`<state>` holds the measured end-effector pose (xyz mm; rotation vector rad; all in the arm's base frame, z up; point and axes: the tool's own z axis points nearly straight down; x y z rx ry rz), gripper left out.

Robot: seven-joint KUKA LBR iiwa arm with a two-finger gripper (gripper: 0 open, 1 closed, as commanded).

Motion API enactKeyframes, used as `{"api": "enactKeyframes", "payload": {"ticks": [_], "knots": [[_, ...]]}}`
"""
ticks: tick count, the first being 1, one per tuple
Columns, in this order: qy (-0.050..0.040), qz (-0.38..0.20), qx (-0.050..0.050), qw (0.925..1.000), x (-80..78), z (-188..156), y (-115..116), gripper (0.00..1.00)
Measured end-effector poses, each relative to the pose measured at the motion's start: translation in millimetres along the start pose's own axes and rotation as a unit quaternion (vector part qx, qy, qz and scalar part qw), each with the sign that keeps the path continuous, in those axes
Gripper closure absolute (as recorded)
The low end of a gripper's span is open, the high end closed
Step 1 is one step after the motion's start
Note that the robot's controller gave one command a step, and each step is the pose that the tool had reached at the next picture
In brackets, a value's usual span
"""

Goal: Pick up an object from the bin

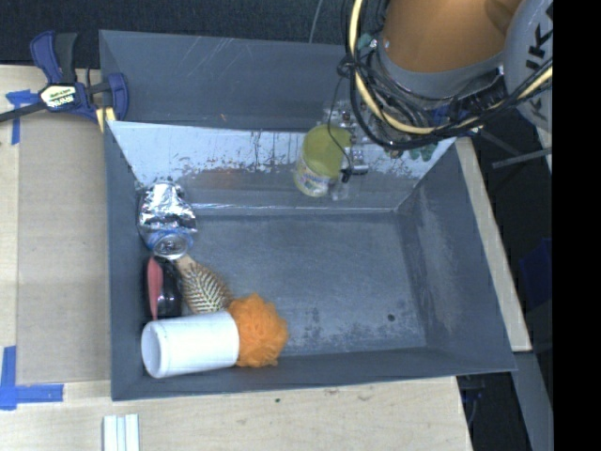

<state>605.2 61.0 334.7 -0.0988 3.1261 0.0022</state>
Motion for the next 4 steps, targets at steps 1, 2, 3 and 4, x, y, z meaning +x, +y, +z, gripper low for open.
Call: {"api": "enactKeyframes", "payload": {"ticks": [1, 2, 3, 4], "knots": [[0.0047, 0.000, 0.000, 1.0000, 1.2, 5.3, -0.1, 0.00], [0.0072, -0.041, 0.000, 0.9991, 35.9, 148.4, -17.6, 0.00], [0.0051, -0.031, 0.000, 0.9995, -8.5, 187.5, -15.7, 0.00], [0.0049, 0.001, 0.000, 1.0000, -9.9, 214.6, -31.1, 0.00]]}}
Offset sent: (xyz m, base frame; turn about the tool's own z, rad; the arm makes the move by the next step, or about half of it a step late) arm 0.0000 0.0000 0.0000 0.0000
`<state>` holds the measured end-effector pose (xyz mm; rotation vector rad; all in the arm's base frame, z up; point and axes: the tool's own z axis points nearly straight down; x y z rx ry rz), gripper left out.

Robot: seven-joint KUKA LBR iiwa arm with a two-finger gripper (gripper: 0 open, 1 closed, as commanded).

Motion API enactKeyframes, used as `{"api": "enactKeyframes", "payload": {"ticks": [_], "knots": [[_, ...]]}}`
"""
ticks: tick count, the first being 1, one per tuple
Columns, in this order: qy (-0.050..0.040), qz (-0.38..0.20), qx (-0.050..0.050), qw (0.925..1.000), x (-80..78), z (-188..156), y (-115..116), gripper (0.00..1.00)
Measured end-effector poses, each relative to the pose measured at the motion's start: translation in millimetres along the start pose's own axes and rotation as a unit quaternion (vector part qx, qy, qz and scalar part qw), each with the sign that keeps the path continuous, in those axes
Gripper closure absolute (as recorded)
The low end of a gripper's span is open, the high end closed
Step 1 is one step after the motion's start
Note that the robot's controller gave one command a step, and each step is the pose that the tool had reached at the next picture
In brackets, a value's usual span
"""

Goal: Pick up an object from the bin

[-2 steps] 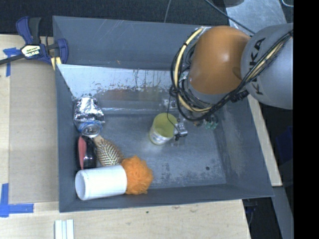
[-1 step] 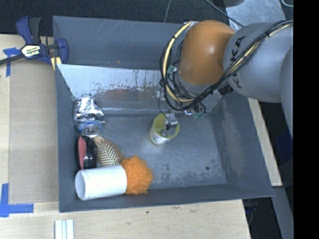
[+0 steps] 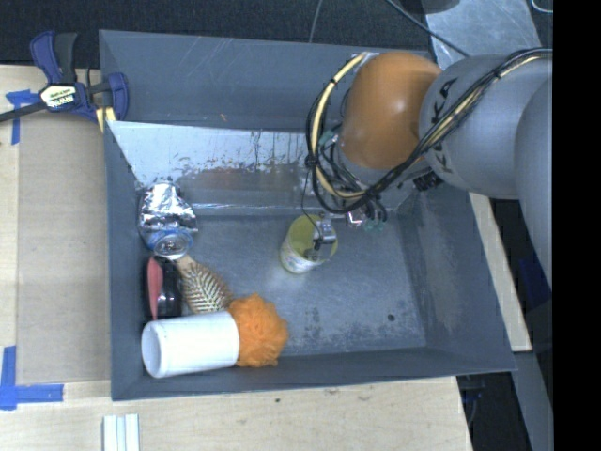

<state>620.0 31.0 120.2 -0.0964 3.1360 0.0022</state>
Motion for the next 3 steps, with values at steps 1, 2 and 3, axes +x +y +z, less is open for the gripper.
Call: {"api": "enactKeyframes", "payload": {"ticks": [1, 2, 3], "knots": [[-0.0008, -0.001, 0.000, 1.0000, -0.3, -1.2, 0.6, 1.00], [-0.0013, -0.021, -0.001, 0.9998, 12.2, -21.6, 31.4, 1.00], [-0.0064, -0.030, -0.003, 0.9995, 19.8, -83.9, 83.6, 1.00]]}}
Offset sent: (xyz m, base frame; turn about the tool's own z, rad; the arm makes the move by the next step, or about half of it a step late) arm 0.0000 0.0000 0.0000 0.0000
